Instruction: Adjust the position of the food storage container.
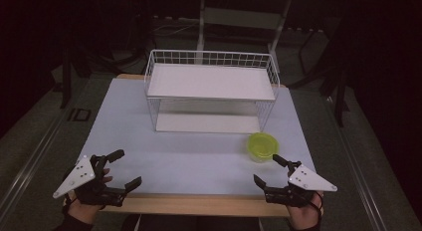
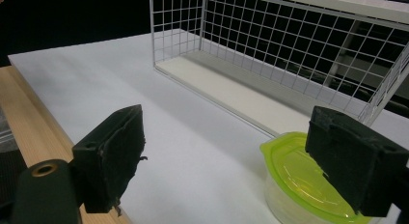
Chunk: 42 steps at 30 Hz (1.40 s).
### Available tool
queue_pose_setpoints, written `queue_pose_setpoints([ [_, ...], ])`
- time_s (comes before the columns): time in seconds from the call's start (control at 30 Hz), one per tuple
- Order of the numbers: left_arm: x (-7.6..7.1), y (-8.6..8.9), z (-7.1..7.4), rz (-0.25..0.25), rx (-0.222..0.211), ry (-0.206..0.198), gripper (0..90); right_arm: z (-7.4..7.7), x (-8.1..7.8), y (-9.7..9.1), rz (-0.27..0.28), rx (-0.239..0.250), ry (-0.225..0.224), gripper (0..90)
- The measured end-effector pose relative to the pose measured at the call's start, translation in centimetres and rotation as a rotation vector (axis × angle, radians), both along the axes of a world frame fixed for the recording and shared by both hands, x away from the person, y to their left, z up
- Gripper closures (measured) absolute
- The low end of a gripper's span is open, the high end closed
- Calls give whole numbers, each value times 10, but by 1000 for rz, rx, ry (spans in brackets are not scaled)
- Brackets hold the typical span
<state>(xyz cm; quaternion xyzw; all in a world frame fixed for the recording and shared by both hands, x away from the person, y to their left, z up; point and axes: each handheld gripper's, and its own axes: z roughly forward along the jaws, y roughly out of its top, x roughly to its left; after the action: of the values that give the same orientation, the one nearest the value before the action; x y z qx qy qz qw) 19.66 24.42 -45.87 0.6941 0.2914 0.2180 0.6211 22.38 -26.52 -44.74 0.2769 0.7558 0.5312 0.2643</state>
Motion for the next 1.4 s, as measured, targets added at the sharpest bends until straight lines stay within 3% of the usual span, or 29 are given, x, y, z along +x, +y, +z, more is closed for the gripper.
queue_pose_setpoints([
  [0.13,0,-1,0,-10,0,0,25,4,-1,-1,10,8,-5,137],
  [0.23,0,-2,-1,-22,2,-1,26,18,-4,0,21,-7,-40,139],
  [0.37,1,-3,-2,-26,2,5,26,26,-3,0,27,-9,-45,138],
  [0.4,1,-3,-2,-25,6,5,25,35,4,-4,19,-8,-30,131],
  [0.5,0,-3,-2,-26,1,1,26,41,12,-10,-10,-7,-23,126],
  [0.57,1,-3,-2,-29,-1,6,26,43,18,-15,-40,-7,7,132],
  [0.67,1,-3,-3,-29,-2,9,26,43,26,-21,-62,2,36,129],
  [0.7,1,-3,-3,-32,-4,11,26,42,35,-26,-119,-6,57,124],
  [0.73,2,-3,-3,-32,-4,11,26,40,38,-29,-112,14,76,113],
  [0.83,2,-3,-3,-34,-5,13,26,35,50,-35,-153,12,128,148],
  [0.97,2,-3,-3,-35,-5,12,26,24,62,-43,-225,-46,146,375],
  [1.0,1,-3,-3,-32,-2,9,26,24,62,-43,-225,-46,146,375],
  [1.07,2,-3,-3,-34,-4,10,26,16,72,-49,-263,-69,188,567],
  [1.1,2,-3,-3,-34,-4,10,26,16,72,-49,-263,-69,188,567],
  [1.13,2,-3,-3,-32,-1,10,26,13,75,-52,-277,-82,201,625],
  [1.17,2,-3,-3,-34,-3,11,26,8,83,-58,-300,-85,254,791],
  [1.23,2,-3,-3,-31,-2,8,26,2,88,-61,-333,-106,285,867],
  [1.3,2,-3,-3,-33,-3,8,25,-1,92,-64,-344,-109,304,882],
  [1.33,2,-4,-3,-31,1,6,26,-11,98,-68,-380,-131,335,900],
  [1.4,2,-4,-3,-32,0,5,26,-19,103,-71,-386,-128,369,900],
])
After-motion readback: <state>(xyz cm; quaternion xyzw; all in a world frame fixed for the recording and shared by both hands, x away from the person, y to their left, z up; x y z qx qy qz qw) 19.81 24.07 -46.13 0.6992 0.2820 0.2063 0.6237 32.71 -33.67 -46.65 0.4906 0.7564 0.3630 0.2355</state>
